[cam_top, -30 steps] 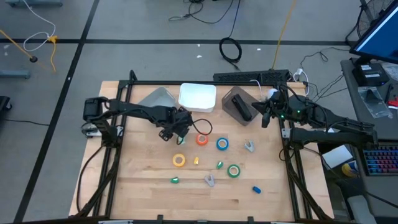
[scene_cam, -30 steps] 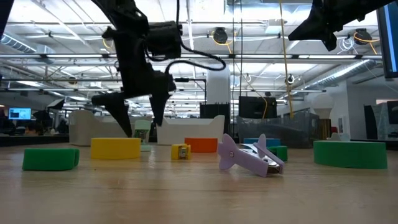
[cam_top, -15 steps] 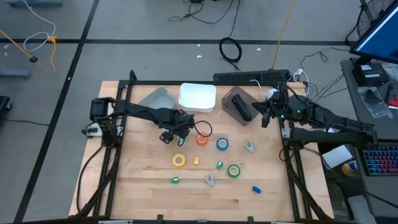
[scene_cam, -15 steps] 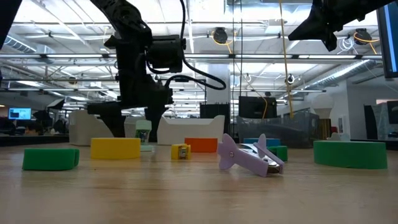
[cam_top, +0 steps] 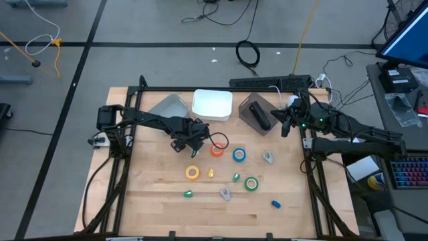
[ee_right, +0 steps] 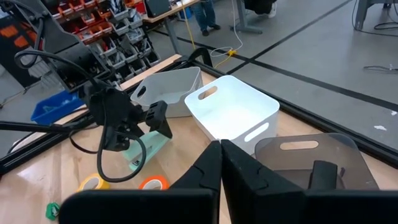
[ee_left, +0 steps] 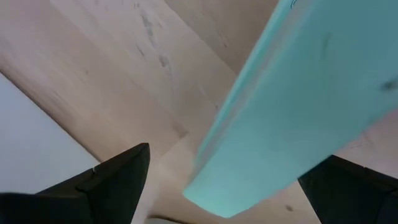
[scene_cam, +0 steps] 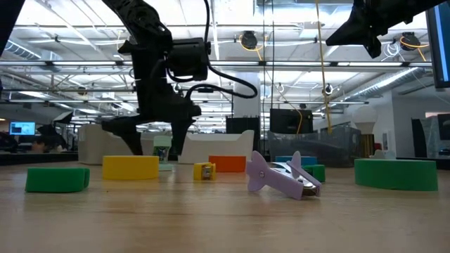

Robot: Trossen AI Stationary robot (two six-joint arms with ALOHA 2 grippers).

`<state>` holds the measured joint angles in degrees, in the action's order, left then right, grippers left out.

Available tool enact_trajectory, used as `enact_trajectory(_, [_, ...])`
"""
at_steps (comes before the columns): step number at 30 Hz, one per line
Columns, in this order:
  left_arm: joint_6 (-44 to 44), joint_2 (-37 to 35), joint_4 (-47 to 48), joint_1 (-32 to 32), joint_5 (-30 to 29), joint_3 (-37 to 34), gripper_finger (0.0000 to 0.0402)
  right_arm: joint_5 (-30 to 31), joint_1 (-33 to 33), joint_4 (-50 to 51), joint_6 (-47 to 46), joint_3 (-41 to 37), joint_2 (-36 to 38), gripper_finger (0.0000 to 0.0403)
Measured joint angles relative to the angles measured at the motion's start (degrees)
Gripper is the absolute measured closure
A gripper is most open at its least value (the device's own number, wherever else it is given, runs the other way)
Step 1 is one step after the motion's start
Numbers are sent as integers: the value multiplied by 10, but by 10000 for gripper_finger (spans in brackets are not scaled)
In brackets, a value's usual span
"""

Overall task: Pick and place Stapler, Stapler remover, tape
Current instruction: Put the large light green stapler into the black bin

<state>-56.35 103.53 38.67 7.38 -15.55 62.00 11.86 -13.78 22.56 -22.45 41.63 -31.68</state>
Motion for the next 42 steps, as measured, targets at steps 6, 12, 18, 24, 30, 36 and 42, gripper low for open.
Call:
enact_trajectory(6, [-41, 0, 0, -1, 5, 0, 70, 0, 0, 0, -1, 0, 0, 401])
enact_trajectory(12, [-40, 0, 1, -1, 16, 0, 169, 0, 0, 0, -1, 0, 0, 402])
enact_trajectory(18, [-40, 0, 2, 0, 15, 0, 255, 0, 0, 0, -1, 0, 0, 402])
enact_trajectory(24, [-10, -1, 7, -2, 3, 0, 276, 0, 0, 0, -1, 0, 0, 401])
enact_trajectory(30, [13, -5, 22, -12, -66, 0, 267, 0, 0, 0, -1, 0, 0, 401])
enact_trajectory(36, [33, -40, 46, -28, -89, 3, 274, -1, 0, -11, -1, 0, -4, 402])
enact_trajectory(42, [106, -109, 44, -42, -90, 3, 275, -5, 0, -25, -9, 0, -25, 399])
